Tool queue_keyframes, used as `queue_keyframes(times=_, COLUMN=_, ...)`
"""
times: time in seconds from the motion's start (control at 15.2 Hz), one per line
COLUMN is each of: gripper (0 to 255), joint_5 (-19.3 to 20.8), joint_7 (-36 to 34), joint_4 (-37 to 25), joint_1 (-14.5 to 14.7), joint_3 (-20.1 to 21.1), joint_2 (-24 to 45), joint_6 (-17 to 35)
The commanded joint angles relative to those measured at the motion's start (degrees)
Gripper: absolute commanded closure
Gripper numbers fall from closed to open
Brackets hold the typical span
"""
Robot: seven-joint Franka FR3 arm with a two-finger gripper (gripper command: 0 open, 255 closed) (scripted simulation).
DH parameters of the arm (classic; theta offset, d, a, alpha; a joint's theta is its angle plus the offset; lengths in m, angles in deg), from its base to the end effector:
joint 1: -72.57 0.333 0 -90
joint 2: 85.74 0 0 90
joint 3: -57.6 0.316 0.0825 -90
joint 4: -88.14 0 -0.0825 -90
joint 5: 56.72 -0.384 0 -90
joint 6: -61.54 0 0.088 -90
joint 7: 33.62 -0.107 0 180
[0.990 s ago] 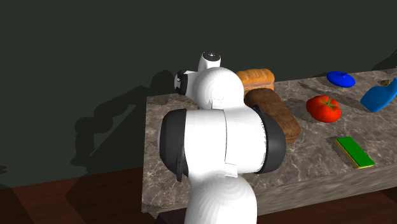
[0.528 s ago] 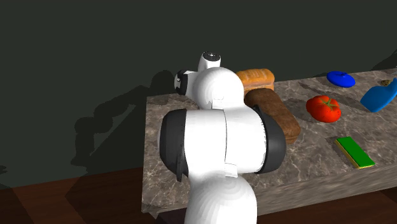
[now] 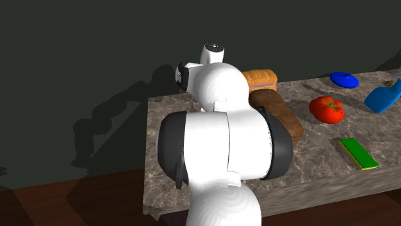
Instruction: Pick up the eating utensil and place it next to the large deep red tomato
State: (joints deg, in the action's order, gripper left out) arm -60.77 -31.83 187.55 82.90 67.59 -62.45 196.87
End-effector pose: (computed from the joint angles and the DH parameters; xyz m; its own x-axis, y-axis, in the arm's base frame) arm 0.6391 0.2248 0.3712 0.9298 0.2932 0.2225 0.3247 -0.9380 -0.1210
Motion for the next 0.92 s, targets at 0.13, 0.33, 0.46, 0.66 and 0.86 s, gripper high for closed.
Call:
queue_keyframes(times=0.13, gripper=255, joint_5=0.0, joint_7=-0.3, joint_4=-1.3, joint_1=0.0, joint_3=0.1, joint_2=-1.2, joint_6=-2.5)
queue_keyframes(times=0.33, gripper=255, joint_5=0.0, joint_7=-0.4, joint_4=-2.4, joint_1=0.0, joint_3=0.1, joint_2=-2.1, joint_6=-4.4)
queue_keyframes(times=0.46, gripper=255, joint_5=-0.1, joint_7=-0.5, joint_4=-3.2, joint_1=-0.1, joint_3=0.1, joint_2=-2.6, joint_6=-5.8)
queue_keyframes(times=0.66, gripper=255, joint_5=-0.1, joint_7=-0.7, joint_4=-4.5, joint_1=-0.1, joint_3=0.1, joint_2=-3.3, joint_6=-7.8)
queue_keyframes(times=0.86, gripper=255, joint_5=-0.1, joint_7=-0.9, joint_4=-6.0, joint_1=-0.1, joint_3=0.1, joint_2=-3.9, joint_6=-9.9)
